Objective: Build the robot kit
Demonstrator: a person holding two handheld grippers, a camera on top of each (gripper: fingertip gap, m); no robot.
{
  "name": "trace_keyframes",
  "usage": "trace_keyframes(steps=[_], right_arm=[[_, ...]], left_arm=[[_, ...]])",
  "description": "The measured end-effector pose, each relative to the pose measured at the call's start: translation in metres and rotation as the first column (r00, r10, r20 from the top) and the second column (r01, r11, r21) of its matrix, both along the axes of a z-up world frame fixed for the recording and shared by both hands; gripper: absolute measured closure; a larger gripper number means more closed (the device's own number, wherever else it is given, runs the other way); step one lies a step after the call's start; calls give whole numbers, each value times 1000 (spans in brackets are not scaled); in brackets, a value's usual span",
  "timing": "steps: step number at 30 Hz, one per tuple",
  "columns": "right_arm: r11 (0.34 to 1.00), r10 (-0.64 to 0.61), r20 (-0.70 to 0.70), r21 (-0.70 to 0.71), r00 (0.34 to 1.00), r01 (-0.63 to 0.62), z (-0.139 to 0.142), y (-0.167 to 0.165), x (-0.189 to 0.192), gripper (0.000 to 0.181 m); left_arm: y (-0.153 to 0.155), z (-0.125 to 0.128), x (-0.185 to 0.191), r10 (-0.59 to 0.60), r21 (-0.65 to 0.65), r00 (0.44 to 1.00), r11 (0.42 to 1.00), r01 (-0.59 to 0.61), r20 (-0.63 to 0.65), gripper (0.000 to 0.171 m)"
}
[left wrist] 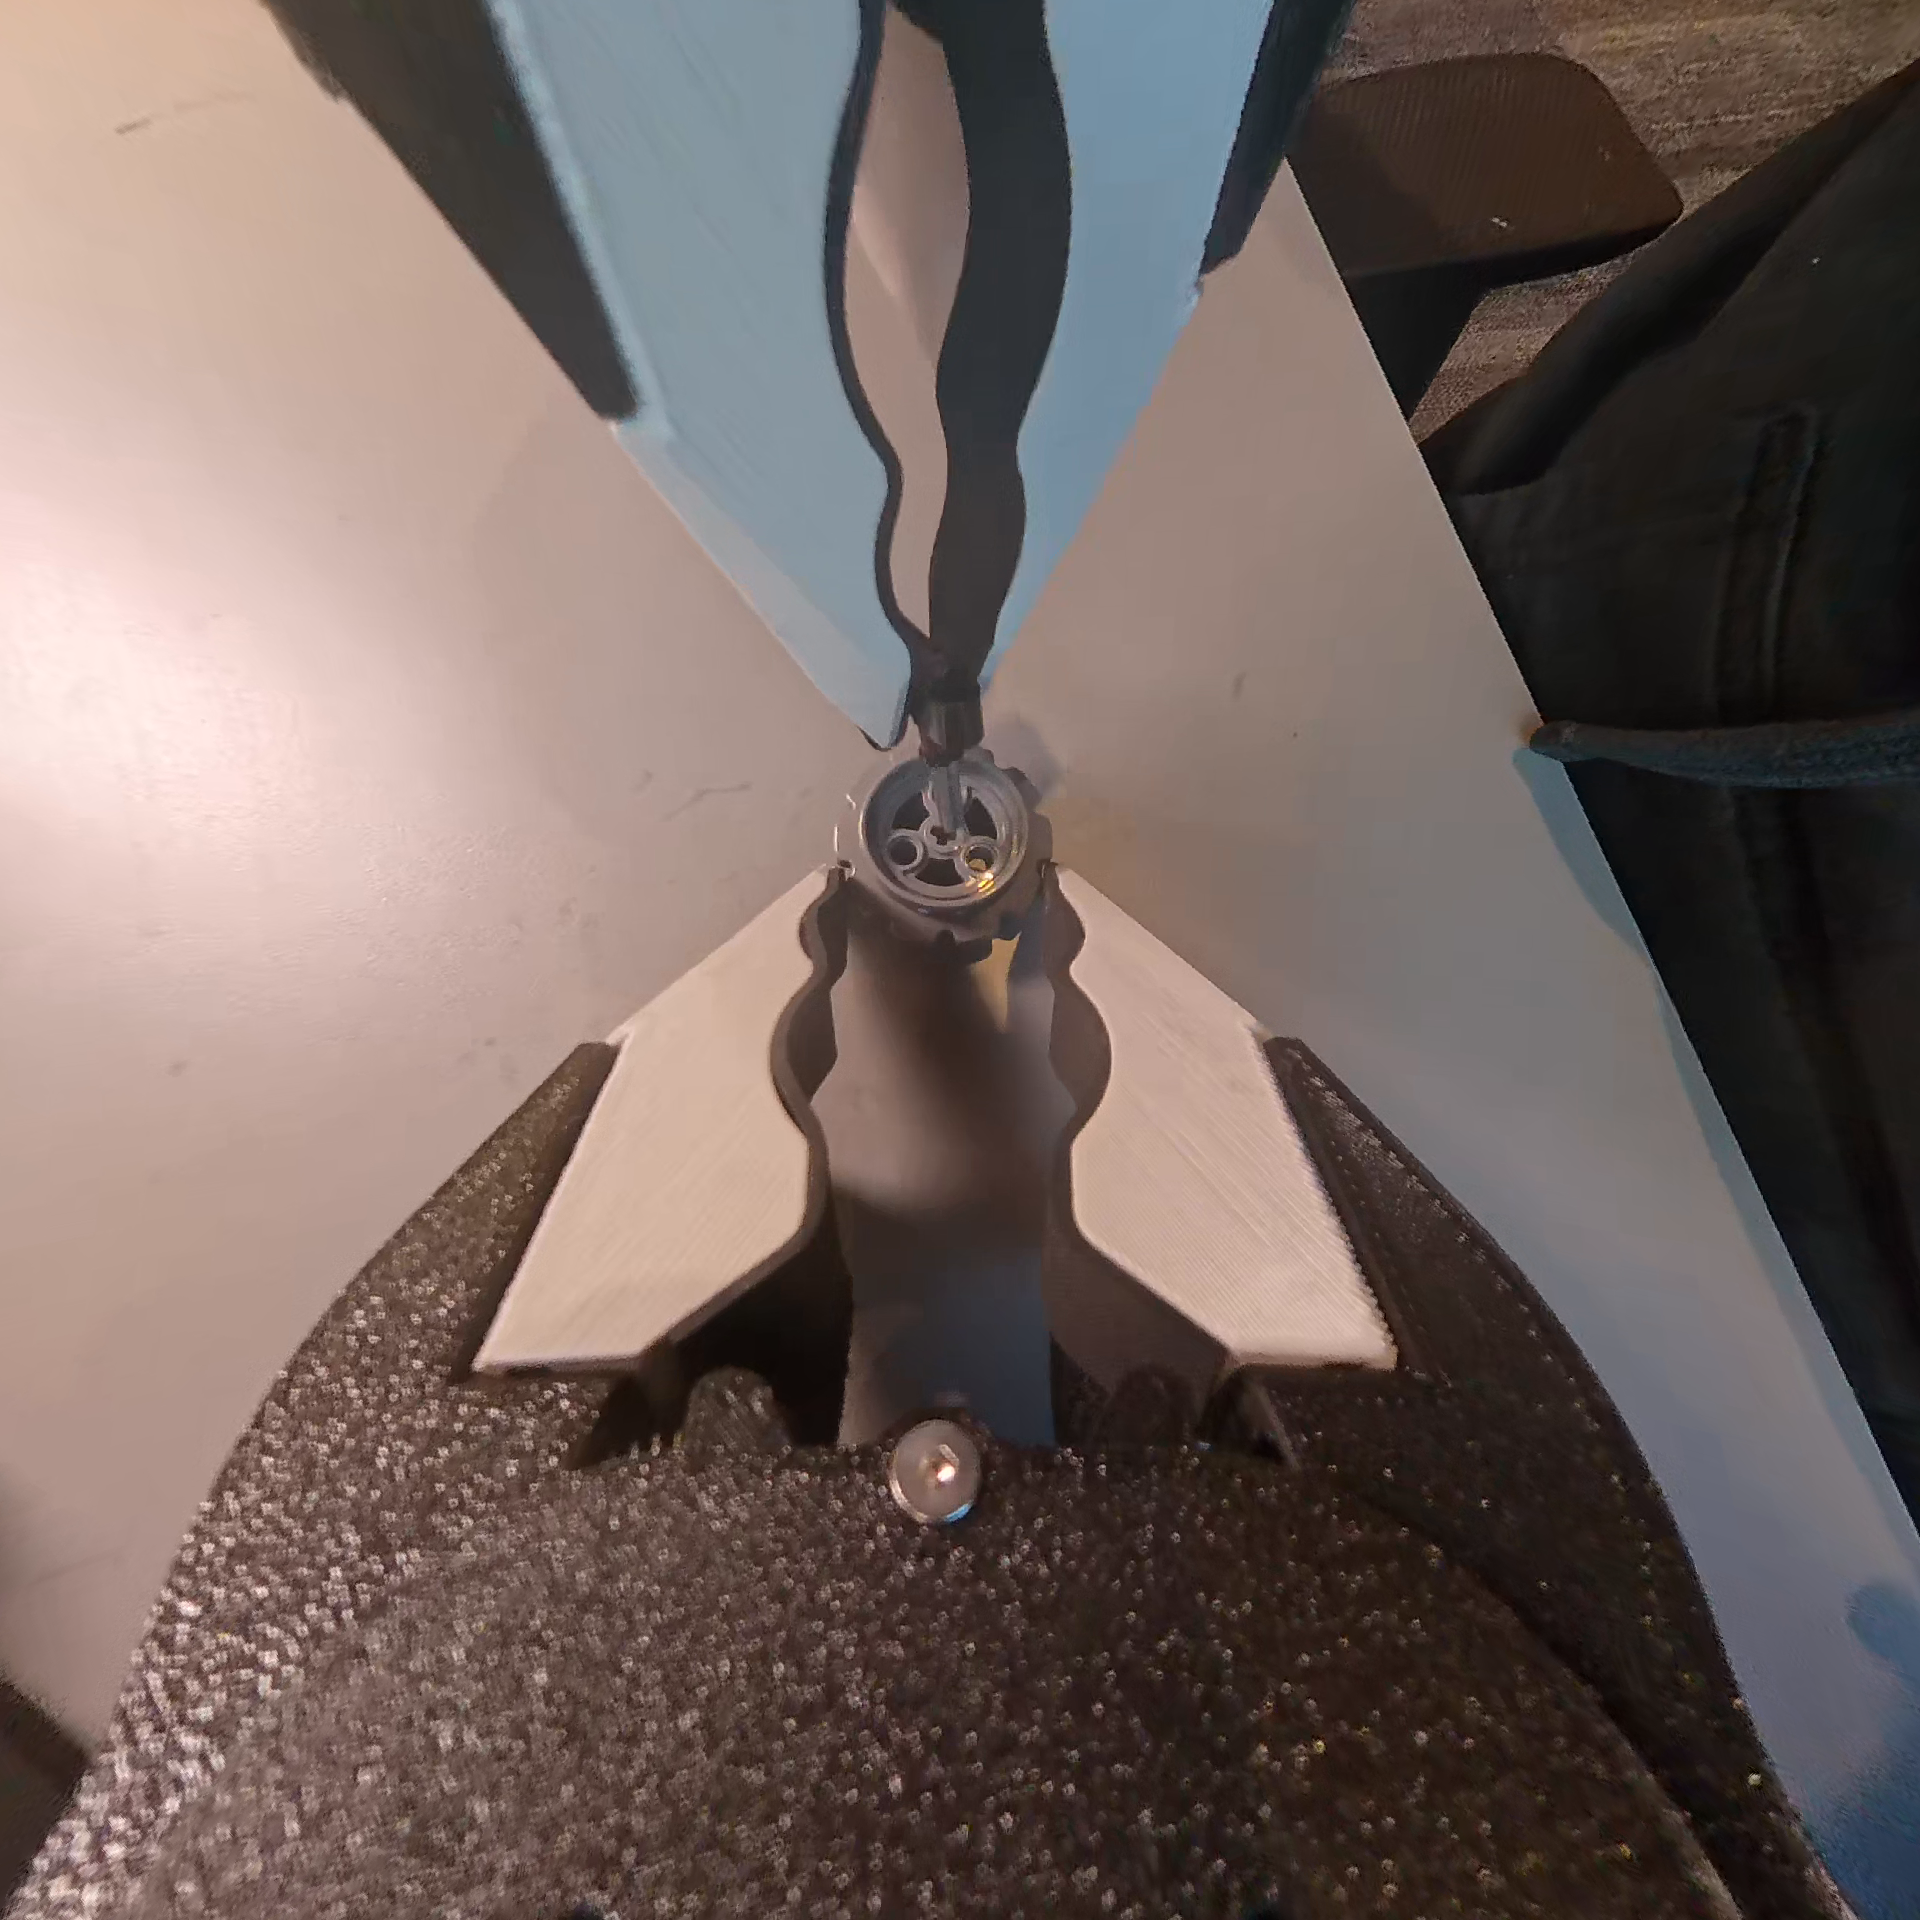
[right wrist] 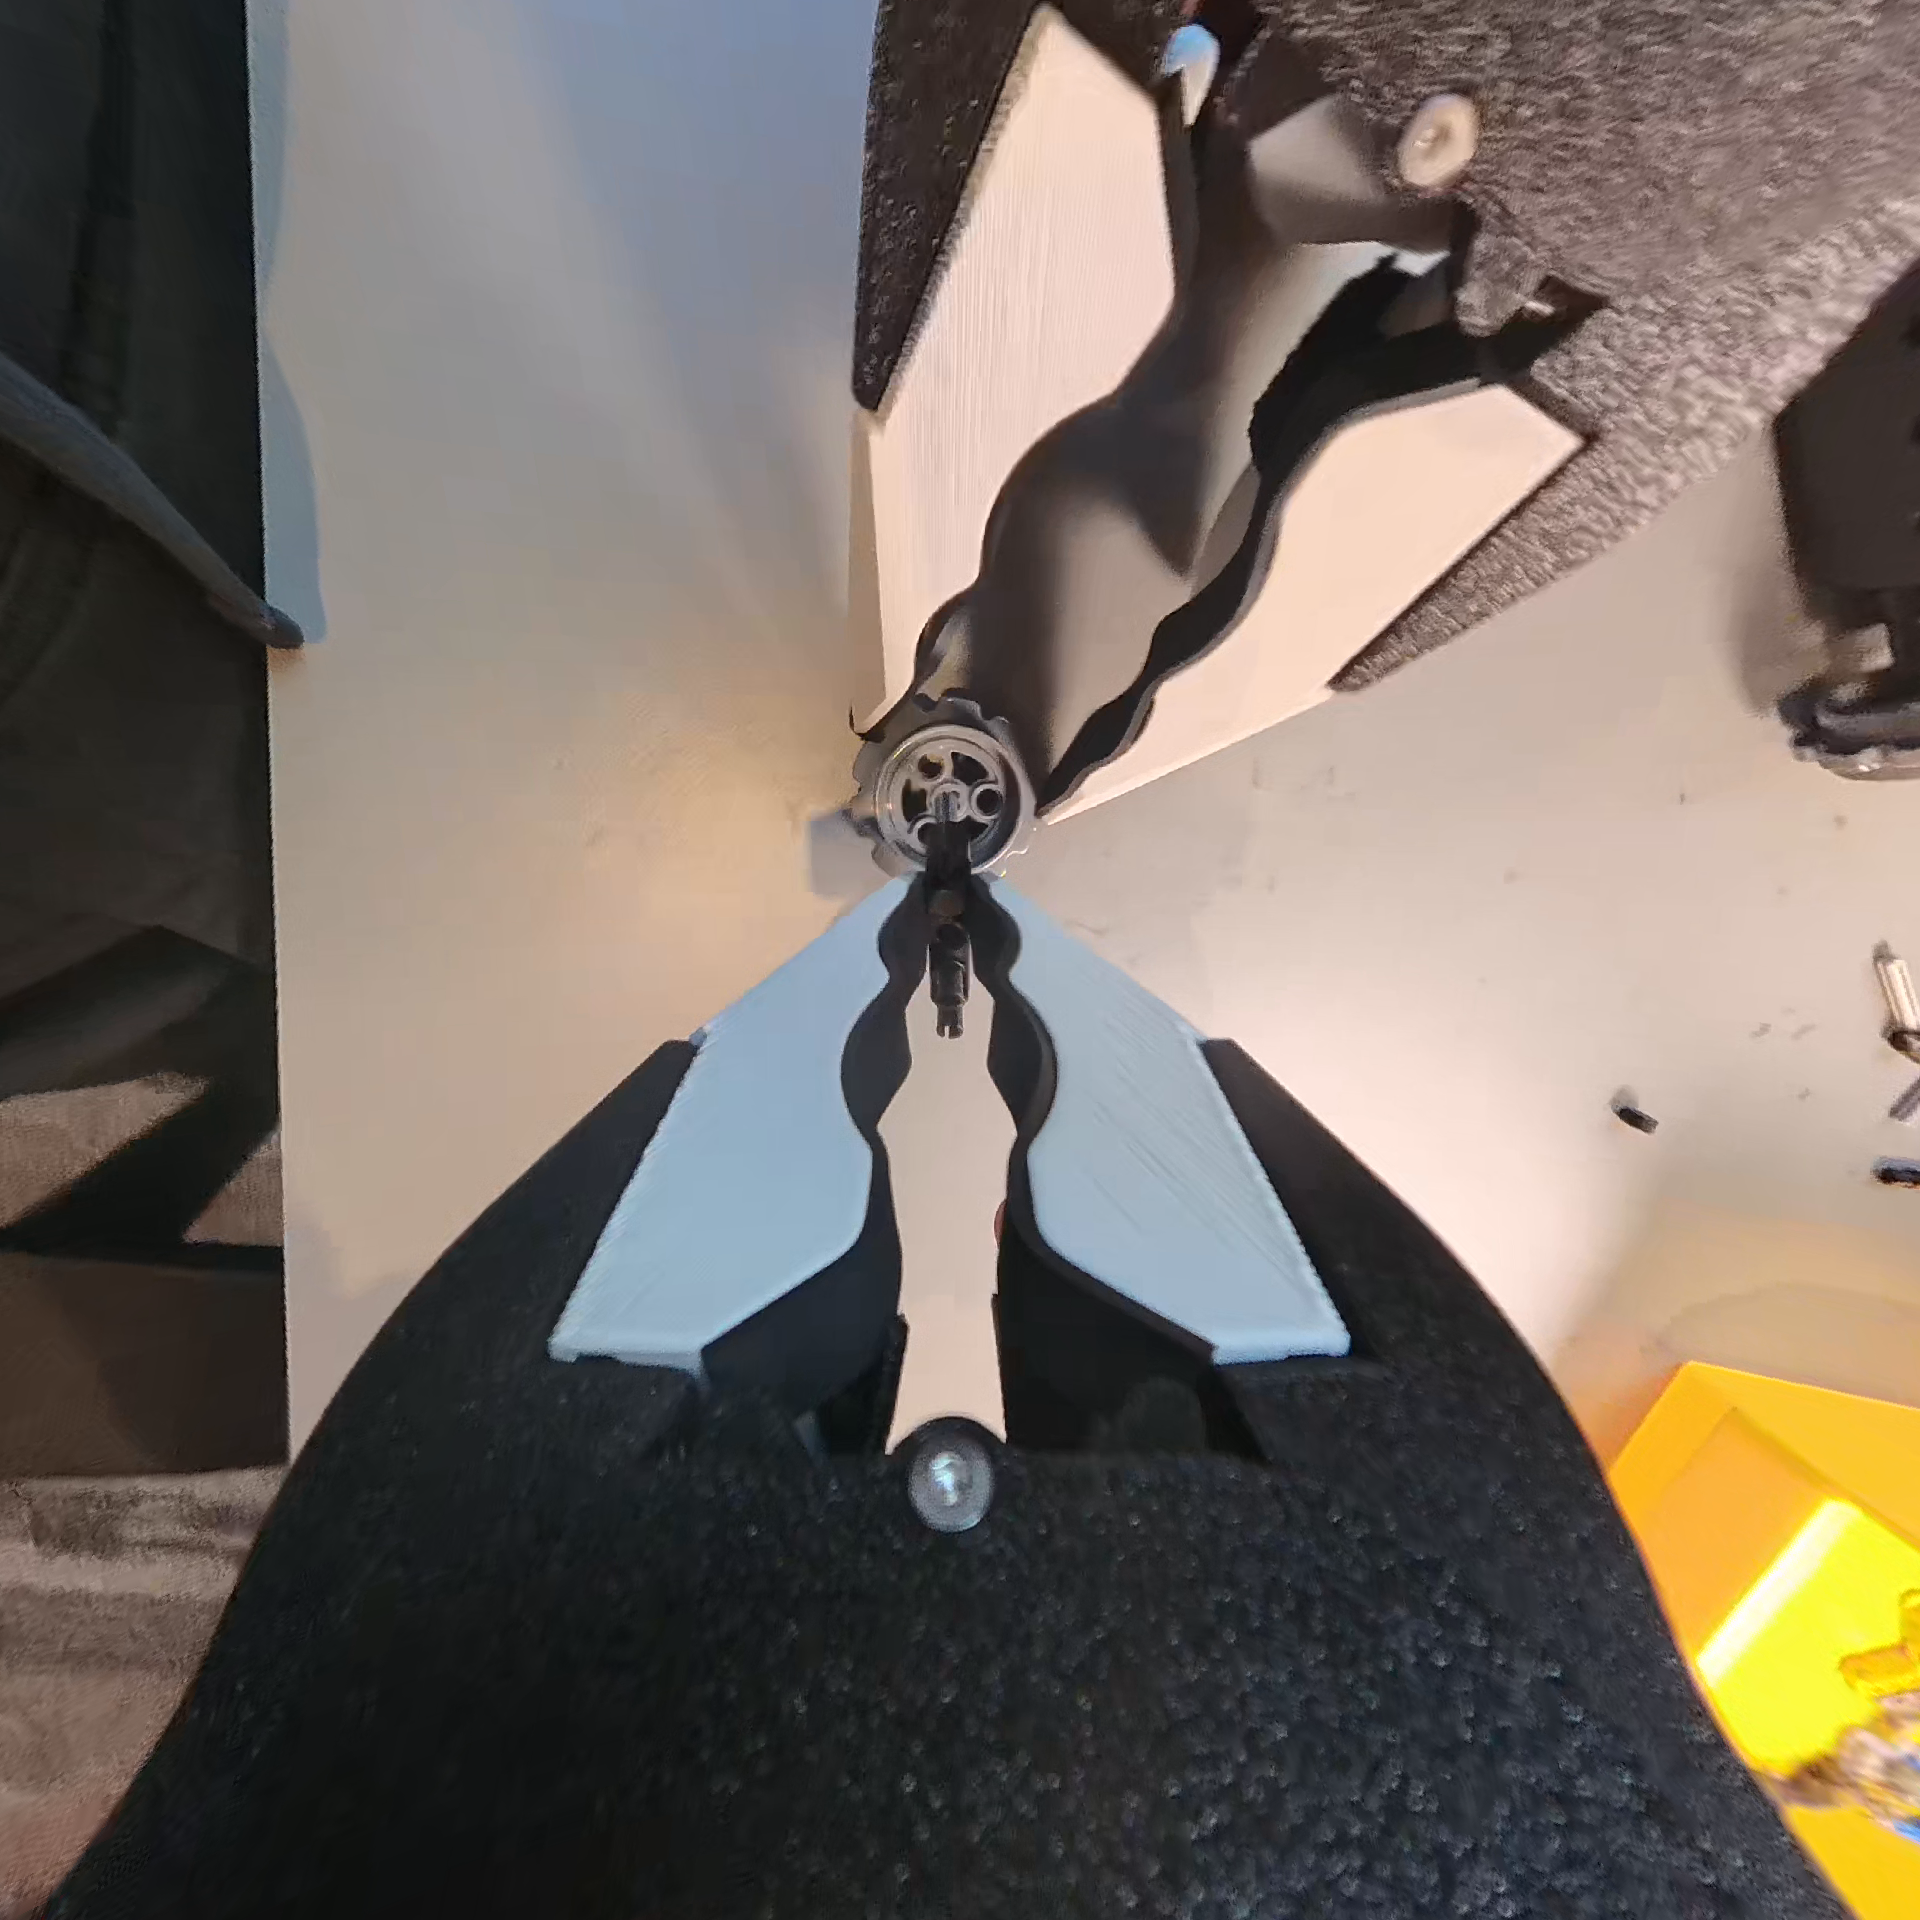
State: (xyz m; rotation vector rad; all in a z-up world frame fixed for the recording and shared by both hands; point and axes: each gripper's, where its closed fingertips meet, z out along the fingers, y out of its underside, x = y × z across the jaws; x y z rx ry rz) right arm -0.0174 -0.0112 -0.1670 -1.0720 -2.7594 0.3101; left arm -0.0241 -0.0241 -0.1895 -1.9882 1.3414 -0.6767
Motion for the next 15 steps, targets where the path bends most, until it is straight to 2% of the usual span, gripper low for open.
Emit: trace_keyframes(steps=[3, 6, 8, 11, 12, 15], right_arm=[[992, -97, -67, -89, 993, 91, 9, 0, -5, 175], [946, -254, -80, -227, 964, 230, 12, 2, -1, 175], [890, -369, -76, -318, 927, 328, 4, 9, 5, 174], [735, -531, -49, -524, 846, 431, 0, 10, 7, 174], [697, -556, -45, -569, 830, 436, -1, 10, 7, 174], [643, -588, -106, -663, 802, 384, 7, 8, 4, 174]], left_arm=[[-1, 8, -1, -7, -1, 999, 1000, 7, 42, 136], [0, 11, -3, -10, 11, 999, 1000, 9, 47, 136], [-1, 9, -3, -19, 24, 999, 1000, 18, 29, 135], [-5, 8, -2, -41, 19, 999, 999, 41, 20, 141], [-5, 8, -3, -44, 21, 999, 999, 44, 12, 141], [-1, 13, -6, -27, 32, 999, 999, 26, 27, 137]])
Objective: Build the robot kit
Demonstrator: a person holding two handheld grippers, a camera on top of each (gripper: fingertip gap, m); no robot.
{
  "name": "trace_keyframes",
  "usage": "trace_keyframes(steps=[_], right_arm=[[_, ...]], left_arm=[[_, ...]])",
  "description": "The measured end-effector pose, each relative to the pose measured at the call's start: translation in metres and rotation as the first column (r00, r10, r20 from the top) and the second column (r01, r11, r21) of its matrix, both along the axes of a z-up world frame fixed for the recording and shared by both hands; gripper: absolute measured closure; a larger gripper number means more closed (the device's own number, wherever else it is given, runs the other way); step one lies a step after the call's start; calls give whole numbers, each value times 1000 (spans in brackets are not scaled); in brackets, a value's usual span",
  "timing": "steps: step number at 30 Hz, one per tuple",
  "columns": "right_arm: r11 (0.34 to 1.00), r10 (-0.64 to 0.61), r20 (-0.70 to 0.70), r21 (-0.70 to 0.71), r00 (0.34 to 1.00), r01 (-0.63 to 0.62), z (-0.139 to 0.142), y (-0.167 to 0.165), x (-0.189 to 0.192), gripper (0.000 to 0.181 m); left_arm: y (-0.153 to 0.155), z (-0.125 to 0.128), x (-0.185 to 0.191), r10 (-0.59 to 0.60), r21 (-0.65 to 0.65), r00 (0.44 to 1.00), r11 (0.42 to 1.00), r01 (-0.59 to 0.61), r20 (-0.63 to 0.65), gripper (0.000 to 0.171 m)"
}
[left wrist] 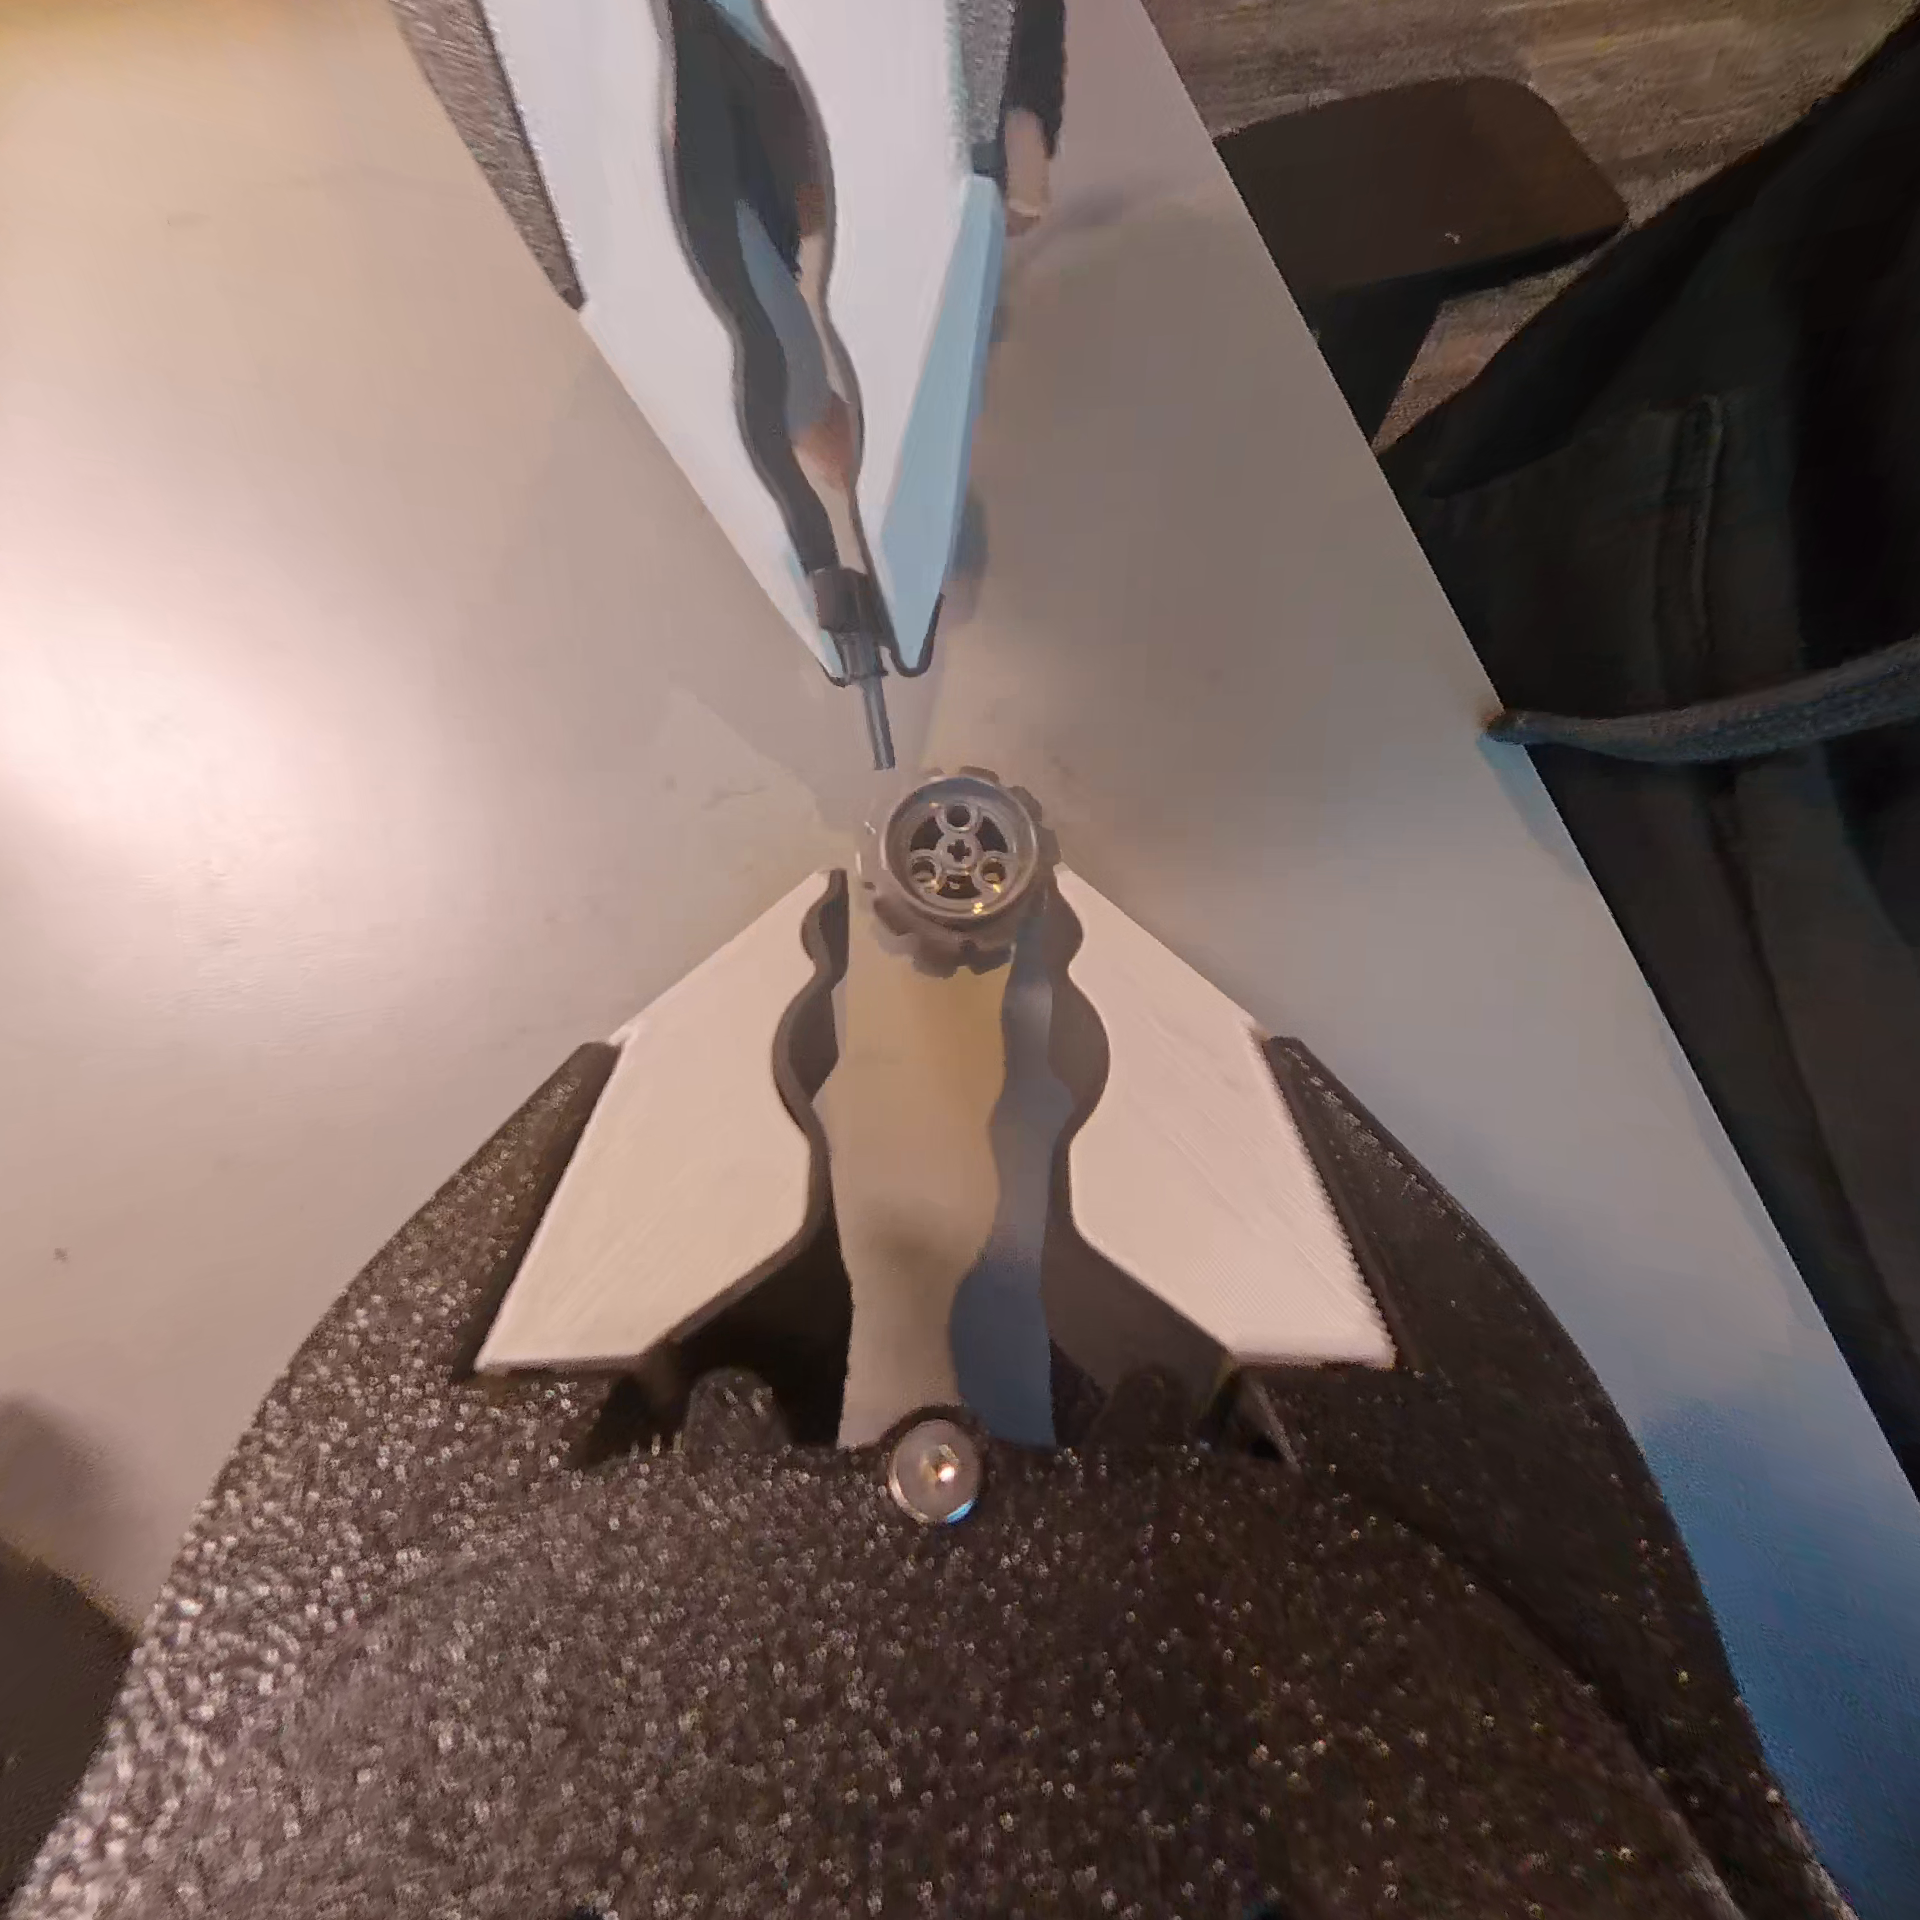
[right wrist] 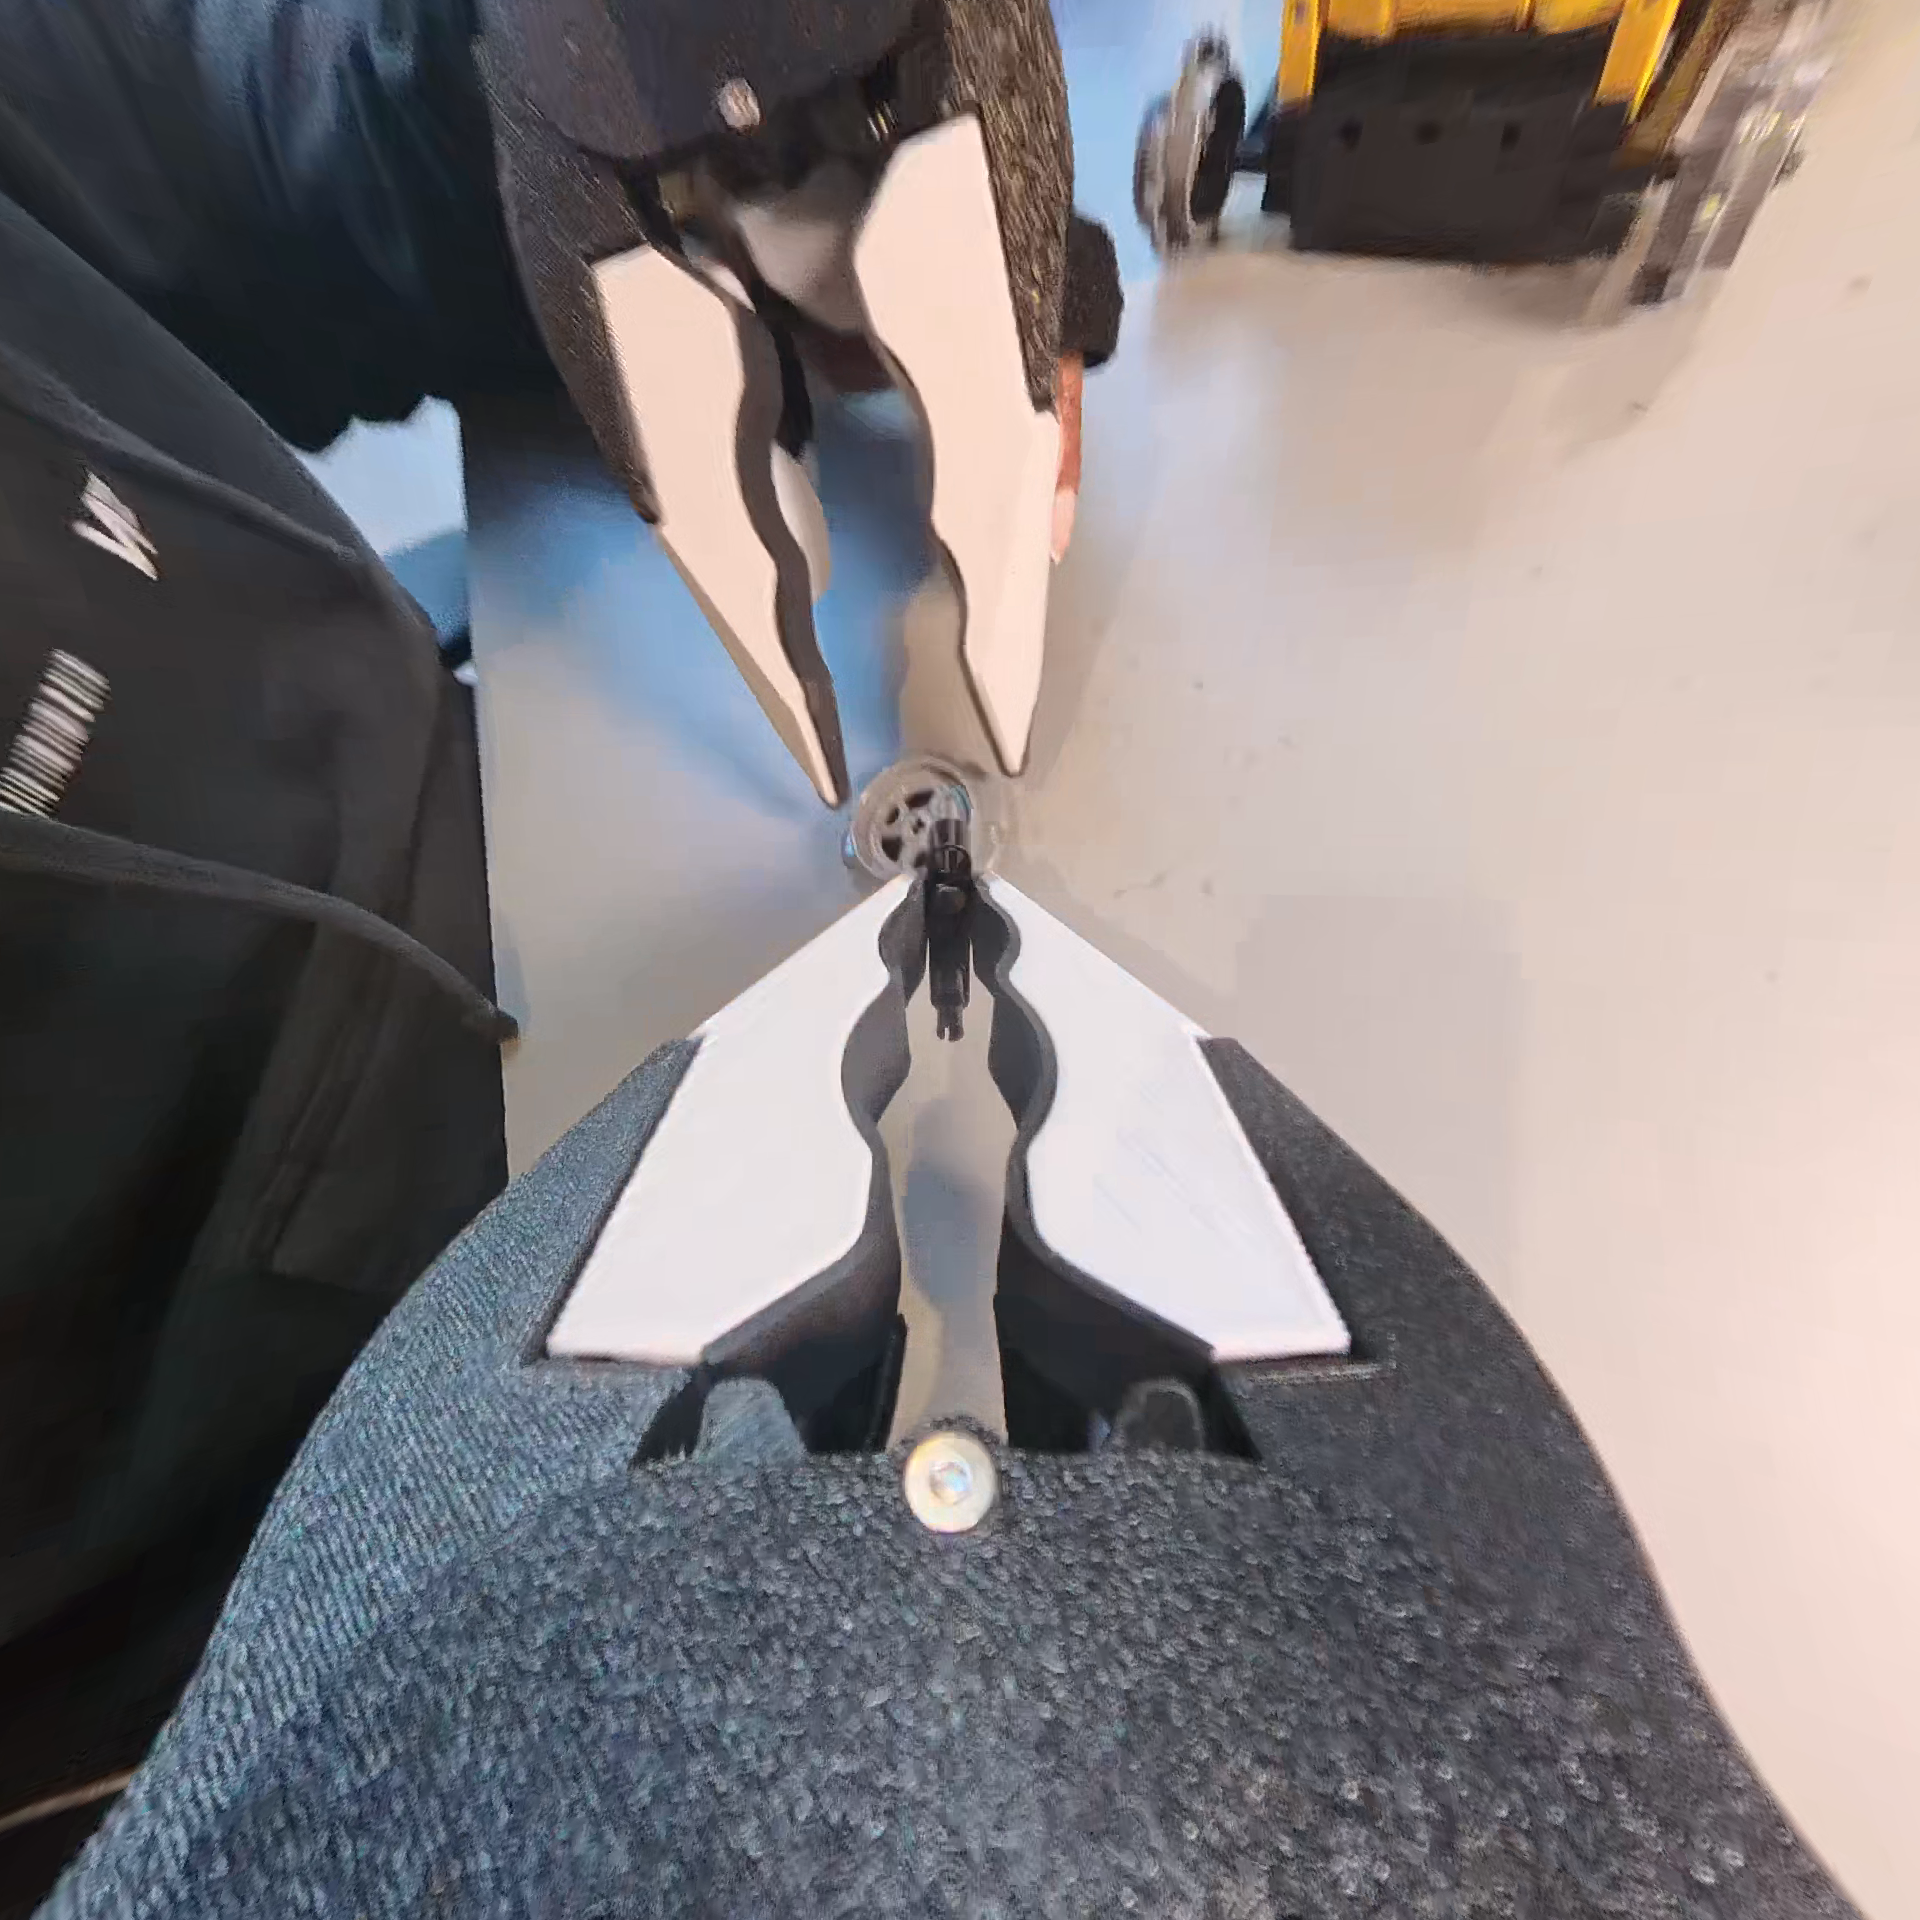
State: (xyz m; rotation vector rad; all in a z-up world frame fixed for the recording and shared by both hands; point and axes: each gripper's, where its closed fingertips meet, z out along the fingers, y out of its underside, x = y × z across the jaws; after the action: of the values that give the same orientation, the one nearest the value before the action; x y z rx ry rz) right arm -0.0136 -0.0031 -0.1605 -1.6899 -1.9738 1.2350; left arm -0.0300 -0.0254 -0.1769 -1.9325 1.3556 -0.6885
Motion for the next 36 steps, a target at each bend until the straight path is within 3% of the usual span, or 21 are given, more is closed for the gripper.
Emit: trace_keyframes(steps=[3, 8, 11, 16, 19, 21, 23, 27, 33, 36], right_arm=[[996, -34, -213, -93, 976, 14, 31, 0, -10, 174], [973, -127, -538, -231, 834, -1, 86, 4, -28, 174], [972, -131, -593, -236, 794, -17, 91, 9, -33, 174], [977, -106, -519, -213, 848, -8, 73, 21, -30, 173], [995, -53, -450, -103, 891, 7, 55, 28, -23, 170], [999, 9, -398, 43, 917, 9, 42, 31, -18, 170], [984, 105, -307, 171, 946, -53, 26, 22, -9, 167], [914, 241, -154, 369, 958, -170, -4, 0, 2, 160], [926, 216, -64, 331, 974, -183, -18, -13, -5, 139], [932, 206, -39, 314, 978, -184, -20, -19, -9, 138]], left_arm=[[8, 20, 4, 39, 2, 992, 999, -40, 122, 141], [25, 68, 21, 122, -19, 907, 992, -125, 403, 142], [36, 88, 16, 180, -26, 843, 981, -193, 507, 166], [37, 65, -2, 265, -62, 902, 964, -260, 341, 167], [33, 31, -20, 299, -28, 952, 954, -298, 63, 167], [29, 6, -36, 298, 16, 940, 954, -300, -163, 167], [23, -7, -39, 275, 6, 924, 959, -283, -267, 167], [17, -15, -32, 228, -45, 927, 967, -252, -297, 167], [20, -15, -29, 221, -67, 939, 967, -247, -262, 166], [19, -15, -29, 228, -64, 945, 966, -249, -234, 166]])
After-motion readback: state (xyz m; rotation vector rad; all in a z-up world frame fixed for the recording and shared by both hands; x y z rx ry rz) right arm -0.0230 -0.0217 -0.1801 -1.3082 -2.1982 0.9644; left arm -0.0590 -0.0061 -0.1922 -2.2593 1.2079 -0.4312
